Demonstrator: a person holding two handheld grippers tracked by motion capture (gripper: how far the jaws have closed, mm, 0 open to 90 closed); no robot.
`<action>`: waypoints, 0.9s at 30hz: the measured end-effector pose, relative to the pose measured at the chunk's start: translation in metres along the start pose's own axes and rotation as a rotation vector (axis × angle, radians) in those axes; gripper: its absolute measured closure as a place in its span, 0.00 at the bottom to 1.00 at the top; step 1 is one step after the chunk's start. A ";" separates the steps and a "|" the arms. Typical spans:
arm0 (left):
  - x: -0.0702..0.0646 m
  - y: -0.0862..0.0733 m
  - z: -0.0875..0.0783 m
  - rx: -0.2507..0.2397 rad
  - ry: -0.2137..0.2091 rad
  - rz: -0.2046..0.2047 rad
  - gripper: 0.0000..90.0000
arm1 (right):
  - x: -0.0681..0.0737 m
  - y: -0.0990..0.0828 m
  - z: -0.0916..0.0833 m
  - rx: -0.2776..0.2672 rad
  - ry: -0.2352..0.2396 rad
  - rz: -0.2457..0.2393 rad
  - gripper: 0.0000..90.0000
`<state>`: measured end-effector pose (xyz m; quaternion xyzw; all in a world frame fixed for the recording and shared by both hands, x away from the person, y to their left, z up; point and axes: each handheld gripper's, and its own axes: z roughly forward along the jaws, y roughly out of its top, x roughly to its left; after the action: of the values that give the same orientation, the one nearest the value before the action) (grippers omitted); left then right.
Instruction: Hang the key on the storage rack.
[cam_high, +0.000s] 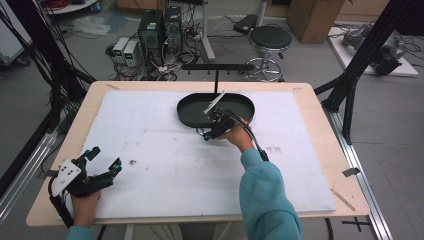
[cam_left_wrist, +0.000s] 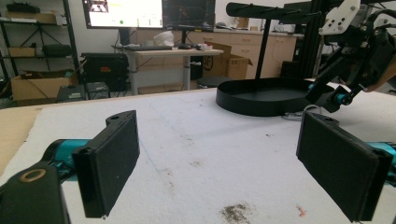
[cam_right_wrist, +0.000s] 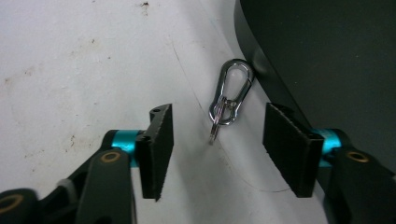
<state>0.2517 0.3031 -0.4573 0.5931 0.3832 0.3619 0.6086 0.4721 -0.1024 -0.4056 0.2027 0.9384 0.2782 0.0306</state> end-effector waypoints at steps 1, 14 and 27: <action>0.000 0.000 0.000 0.000 0.001 0.000 0.15 | 0.000 0.000 0.000 0.000 -0.003 0.004 0.52; 0.000 0.000 0.000 0.001 0.002 -0.004 0.15 | 0.001 0.000 0.003 0.034 0.005 0.051 0.72; 0.000 0.000 0.000 0.001 0.002 -0.010 0.15 | 0.002 0.001 0.005 0.047 0.003 0.039 0.86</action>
<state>0.2522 0.3033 -0.4573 0.5911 0.3868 0.3593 0.6098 0.4718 -0.0983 -0.4086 0.2213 0.9405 0.2570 0.0189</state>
